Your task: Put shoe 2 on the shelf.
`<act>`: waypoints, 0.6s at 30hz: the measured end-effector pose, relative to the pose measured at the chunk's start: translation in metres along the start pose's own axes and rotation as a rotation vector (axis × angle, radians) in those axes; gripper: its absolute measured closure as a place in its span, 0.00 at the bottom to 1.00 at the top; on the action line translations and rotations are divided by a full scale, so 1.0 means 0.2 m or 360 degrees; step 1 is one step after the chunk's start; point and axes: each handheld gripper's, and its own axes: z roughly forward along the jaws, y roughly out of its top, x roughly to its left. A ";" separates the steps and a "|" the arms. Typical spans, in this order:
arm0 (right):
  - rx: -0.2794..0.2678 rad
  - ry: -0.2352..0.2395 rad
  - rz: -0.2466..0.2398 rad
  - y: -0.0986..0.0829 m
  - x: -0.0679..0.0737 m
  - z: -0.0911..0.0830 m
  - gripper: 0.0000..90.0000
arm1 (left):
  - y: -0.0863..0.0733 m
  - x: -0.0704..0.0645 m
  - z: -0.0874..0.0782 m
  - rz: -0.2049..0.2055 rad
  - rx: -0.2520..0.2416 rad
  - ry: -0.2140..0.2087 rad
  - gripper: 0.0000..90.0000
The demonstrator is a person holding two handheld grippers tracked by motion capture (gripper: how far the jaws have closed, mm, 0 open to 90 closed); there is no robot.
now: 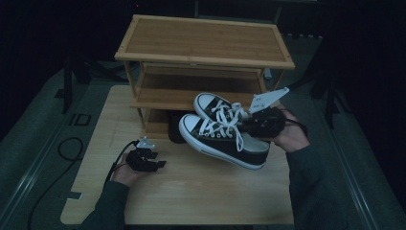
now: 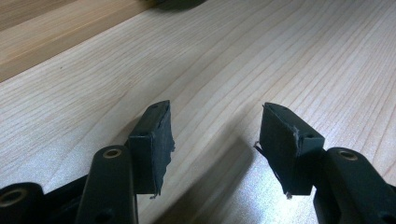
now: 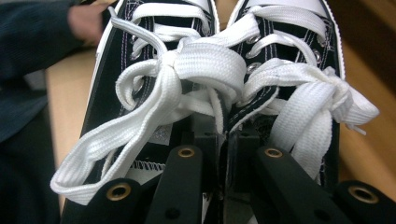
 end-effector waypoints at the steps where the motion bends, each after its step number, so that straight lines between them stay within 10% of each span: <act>1: -0.0001 -0.0016 0.0021 0.01 -0.02 0.01 0.94 | 0.00 0.00 0.00 -0.0001 0.0001 -0.0001 0.50; 18: -0.0022 -0.0301 0.0291 0.16 -0.23 0.14 0.94 | 0.00 0.00 0.00 -0.0007 -0.0006 -0.0010 0.50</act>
